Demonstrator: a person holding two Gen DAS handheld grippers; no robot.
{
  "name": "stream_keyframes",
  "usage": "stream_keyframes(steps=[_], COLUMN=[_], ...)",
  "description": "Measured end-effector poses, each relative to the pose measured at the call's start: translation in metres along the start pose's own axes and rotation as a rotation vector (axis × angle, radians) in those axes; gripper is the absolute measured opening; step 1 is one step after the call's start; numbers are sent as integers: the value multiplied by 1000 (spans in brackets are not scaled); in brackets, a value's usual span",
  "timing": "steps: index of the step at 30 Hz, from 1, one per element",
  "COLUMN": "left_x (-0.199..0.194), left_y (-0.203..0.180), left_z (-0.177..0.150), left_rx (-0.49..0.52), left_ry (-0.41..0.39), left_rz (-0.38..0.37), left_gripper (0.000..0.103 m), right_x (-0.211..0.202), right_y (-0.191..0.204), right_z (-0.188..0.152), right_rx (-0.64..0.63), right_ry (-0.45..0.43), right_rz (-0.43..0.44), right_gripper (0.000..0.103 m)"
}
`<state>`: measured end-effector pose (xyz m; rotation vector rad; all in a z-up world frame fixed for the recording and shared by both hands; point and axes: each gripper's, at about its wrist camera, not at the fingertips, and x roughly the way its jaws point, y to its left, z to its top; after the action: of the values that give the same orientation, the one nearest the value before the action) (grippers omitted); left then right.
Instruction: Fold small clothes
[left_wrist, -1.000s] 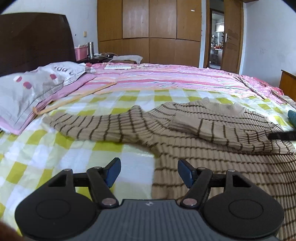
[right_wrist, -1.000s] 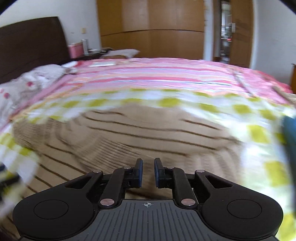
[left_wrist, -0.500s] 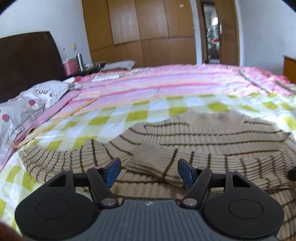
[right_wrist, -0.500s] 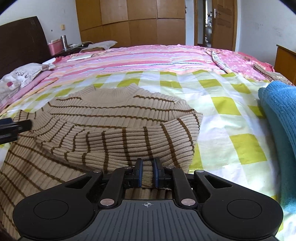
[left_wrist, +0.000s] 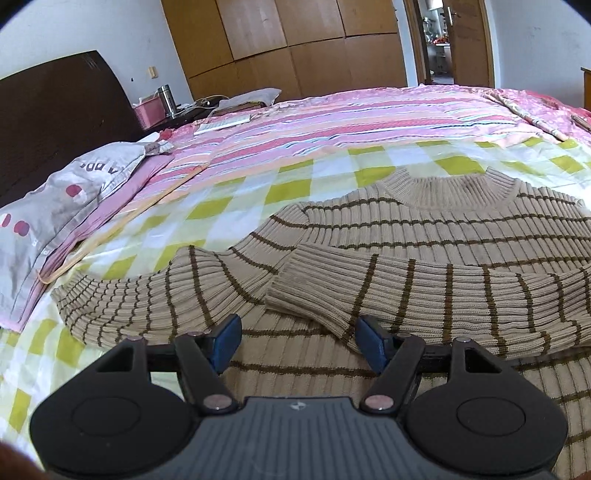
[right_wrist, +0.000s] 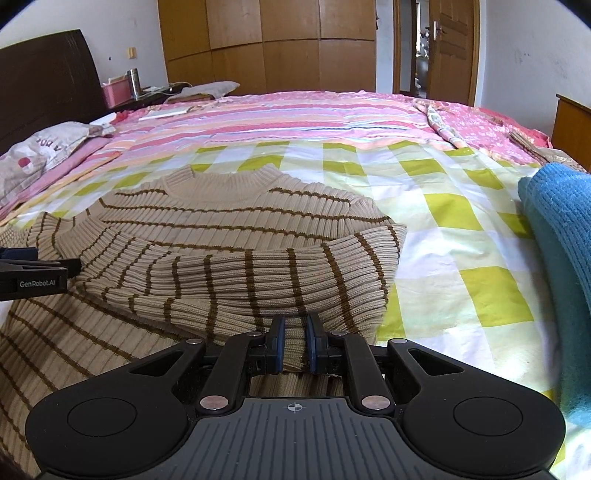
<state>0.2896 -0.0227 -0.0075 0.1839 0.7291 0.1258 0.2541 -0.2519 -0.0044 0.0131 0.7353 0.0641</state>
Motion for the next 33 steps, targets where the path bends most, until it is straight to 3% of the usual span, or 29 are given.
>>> stream_keyframes(steps=[17,33], left_x=[-33,-72], left_y=[30,70], left_z=[-13,-25], left_rx=[-79,-161], left_ry=[-23,-80], left_rz=[-42,-97], left_gripper=[73,72], right_x=[-21,-41], right_y=[14,81], right_z=[-4,7], right_rx=[-66,-197], right_ry=[1,-24], right_rz=[-9,61], right_gripper=[14,14])
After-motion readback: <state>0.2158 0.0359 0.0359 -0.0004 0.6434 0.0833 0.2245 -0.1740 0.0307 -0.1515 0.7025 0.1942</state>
